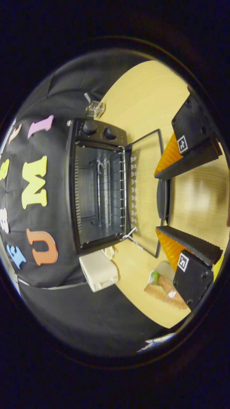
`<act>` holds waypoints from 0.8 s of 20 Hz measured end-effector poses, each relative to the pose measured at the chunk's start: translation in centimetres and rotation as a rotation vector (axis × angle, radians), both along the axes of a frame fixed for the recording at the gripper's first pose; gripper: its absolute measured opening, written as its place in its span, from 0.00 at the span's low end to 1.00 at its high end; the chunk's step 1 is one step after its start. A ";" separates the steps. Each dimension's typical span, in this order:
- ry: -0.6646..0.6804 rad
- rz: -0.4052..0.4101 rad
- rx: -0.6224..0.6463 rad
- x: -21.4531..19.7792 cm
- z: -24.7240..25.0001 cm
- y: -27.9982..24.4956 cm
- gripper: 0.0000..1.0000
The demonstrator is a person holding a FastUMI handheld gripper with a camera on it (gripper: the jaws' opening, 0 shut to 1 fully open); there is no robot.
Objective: Open the toaster oven, put the food inside, and close the toaster oven door.
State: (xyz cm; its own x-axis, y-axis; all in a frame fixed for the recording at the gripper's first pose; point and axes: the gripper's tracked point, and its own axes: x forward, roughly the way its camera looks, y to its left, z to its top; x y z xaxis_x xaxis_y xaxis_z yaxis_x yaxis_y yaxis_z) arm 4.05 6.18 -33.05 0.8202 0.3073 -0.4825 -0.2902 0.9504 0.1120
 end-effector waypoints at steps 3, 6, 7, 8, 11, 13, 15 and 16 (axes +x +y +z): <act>0.023 0.104 0.041 -1.2 2.7 1.4 0.95; 0.137 0.230 0.150 -3.3 3.6 4.0 0.94; 0.193 0.257 0.187 -4.0 3.5 4.7 0.94; 0.253 0.274 0.227 -4.6 3.2 5.4 0.94; 0.395 0.321 0.298 -5.9 1.8 7.3 0.94; 0.473 0.358 0.336 -7.0 1.0 8.9 0.93; 0.546 0.394 0.370 -8.0 0.4 10.5 0.92; 0.570 0.409 0.391 -8.2 0.4 11.4 0.91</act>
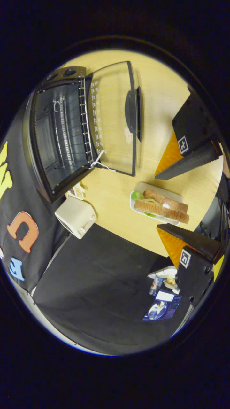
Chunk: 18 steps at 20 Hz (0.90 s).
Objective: Open the toaster oven, put the food inside, and close the toaster oven door.
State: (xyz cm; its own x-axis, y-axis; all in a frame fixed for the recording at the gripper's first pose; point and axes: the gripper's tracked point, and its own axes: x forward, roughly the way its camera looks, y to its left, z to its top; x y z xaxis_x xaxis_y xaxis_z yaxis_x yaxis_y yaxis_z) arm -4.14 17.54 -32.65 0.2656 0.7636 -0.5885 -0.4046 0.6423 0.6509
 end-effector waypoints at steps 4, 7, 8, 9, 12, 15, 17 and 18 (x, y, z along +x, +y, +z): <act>0.030 0.030 -0.004 0.8 -1.0 1.7 0.78; 0.062 0.029 -0.015 0.9 -1.0 1.5 0.50; 0.058 0.034 -0.005 0.7 -1.0 1.8 0.47; 0.049 0.037 0.002 0.7 -0.9 1.8 0.44; 0.016 0.020 0.037 0.6 0.3 1.6 0.40; 0.040 -0.002 0.123 0.2 2.6 1.6 0.39; 0.041 -0.023 0.186 0.3 4.5 1.2 0.39; 0.031 -0.039 0.202 0.6 5.3 0.7 0.39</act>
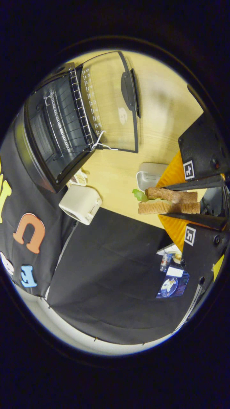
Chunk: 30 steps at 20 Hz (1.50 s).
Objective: Open the toaster oven, put the food inside, and close the toaster oven door.
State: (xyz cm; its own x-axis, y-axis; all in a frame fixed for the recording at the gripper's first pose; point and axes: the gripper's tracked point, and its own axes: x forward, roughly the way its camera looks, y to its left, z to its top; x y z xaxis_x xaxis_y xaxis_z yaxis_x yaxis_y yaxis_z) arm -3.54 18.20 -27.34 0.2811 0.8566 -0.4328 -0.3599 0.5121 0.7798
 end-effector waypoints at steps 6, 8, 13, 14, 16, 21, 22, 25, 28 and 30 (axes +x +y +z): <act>-0.054 -0.150 0.099 3.7 2.9 -3.4 0.39; -0.041 -0.247 0.145 5.7 3.2 -5.2 0.39; -0.072 -0.517 0.227 12.1 2.2 -9.7 0.39; -0.064 -0.545 0.245 12.9 1.8 -10.2 0.39; -0.025 -0.599 0.291 14.3 1.3 -10.7 0.39; -0.022 -0.736 0.378 19.3 -0.2 -11.3 0.39; -0.032 -0.765 0.384 20.5 -0.4 -11.4 0.38; -0.049 -0.778 0.356 23.5 -1.6 -10.6 0.39; -0.043 -0.835 0.401 26.0 -0.8 -11.4 0.39; -0.059 -0.875 0.381 27.4 -1.7 -12.1 0.39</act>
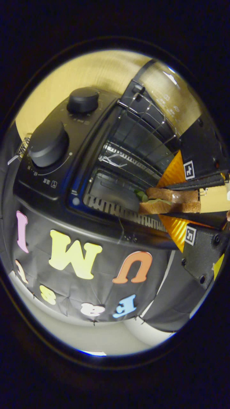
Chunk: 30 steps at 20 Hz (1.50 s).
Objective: Open the toaster oven, put the food inside, and close the toaster oven door.
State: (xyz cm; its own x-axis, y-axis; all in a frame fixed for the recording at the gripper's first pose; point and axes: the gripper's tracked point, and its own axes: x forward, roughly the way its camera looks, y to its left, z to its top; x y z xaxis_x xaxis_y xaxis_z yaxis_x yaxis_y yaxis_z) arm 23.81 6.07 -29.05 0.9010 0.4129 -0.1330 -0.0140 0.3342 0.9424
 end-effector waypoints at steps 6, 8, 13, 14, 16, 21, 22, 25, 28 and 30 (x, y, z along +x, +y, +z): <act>0.014 -0.022 0.008 0.9 -1.7 0.2 0.42; 0.012 -0.021 -0.067 0.9 -1.7 0.5 0.45; 0.020 -0.040 -0.172 0.3 -1.9 -0.3 0.66; 0.026 -0.039 -0.203 0.1 -2.0 -0.2 0.70; 0.033 -0.033 -0.265 -0.4 -1.9 -0.1 0.75; 0.047 0.003 -0.468 -1.6 -1.9 -0.1 0.92; 0.050 0.003 -0.541 -2.0 -1.9 -0.6 0.95; 0.027 -0.009 -0.706 -3.0 -1.7 -2.3 1.00; -0.007 0.027 -0.794 -5.1 -0.9 -2.7 1.00; -0.029 0.046 -0.848 -6.7 -0.6 -3.2 1.00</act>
State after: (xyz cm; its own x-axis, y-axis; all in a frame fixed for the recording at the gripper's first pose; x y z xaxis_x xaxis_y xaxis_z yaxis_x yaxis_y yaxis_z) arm 17.08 2.89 -29.69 0.8935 0.2207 -0.3910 -0.0657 0.9258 0.3723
